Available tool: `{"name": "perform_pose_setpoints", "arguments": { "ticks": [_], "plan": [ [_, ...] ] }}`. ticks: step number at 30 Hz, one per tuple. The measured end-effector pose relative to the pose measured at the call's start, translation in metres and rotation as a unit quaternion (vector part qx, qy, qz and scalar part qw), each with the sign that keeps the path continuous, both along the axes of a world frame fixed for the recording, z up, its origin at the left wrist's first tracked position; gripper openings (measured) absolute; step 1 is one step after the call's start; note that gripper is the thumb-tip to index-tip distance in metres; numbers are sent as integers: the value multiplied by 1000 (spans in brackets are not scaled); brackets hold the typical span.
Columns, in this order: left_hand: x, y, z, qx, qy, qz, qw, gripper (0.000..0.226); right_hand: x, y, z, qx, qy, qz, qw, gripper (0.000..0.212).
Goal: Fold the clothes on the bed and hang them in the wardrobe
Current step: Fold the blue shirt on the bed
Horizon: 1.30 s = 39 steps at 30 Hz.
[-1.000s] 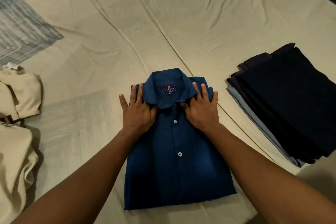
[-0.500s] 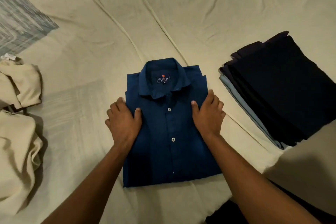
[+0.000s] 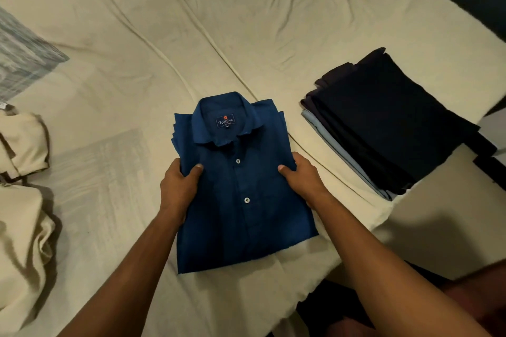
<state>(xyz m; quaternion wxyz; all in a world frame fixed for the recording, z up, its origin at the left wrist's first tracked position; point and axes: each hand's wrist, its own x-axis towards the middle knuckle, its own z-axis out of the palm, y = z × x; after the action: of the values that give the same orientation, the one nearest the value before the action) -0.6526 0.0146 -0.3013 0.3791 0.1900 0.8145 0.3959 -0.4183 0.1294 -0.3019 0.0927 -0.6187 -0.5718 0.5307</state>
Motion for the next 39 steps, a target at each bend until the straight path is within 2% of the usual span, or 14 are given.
{"name": "perform_pose_setpoints", "arguments": {
  "ticks": [5, 10, 16, 20, 24, 27, 30, 32, 35, 39],
  "plan": [
    [20, 8, 37, 72, 39, -43, 996, 9, 13, 9, 37, 75, -20, 51, 996, 23],
    [49, 36, 88, 138, 54, -77, 986, 13, 48, 37, 88, 139, -9, 75, 987, 24],
    [108, 110, 131, 213, -10, -98, 972, 13, 110, 125, 145, 190, -51, 91, 976, 17],
    [163, 171, 131, 238, -73, -93, 964, 16, 154, 198, 175, 214, -128, 126, 960, 10],
    [210, 217, 116, 252, -121, -72, 957, 22, 187, 260, 185, 195, -199, 150, 949, 19],
    [232, 236, 81, 196, -160, -59, 966, 32, 208, 289, 157, 142, -269, 137, 943, 36],
    [242, 236, 37, 14, -278, -34, 960, 46, 231, 288, 105, 46, -348, 111, 930, 65],
    [240, 230, 18, -32, -310, -35, 949, 51, 245, 272, 73, 16, -366, 91, 926, 71],
    [235, 224, 18, -35, -350, -44, 935, 52, 257, 254, 48, 83, -389, 42, 916, 67],
    [246, 202, 33, -84, -397, -131, 904, 50, 265, 246, 49, 150, -433, 36, 888, 66]
  ]
}}
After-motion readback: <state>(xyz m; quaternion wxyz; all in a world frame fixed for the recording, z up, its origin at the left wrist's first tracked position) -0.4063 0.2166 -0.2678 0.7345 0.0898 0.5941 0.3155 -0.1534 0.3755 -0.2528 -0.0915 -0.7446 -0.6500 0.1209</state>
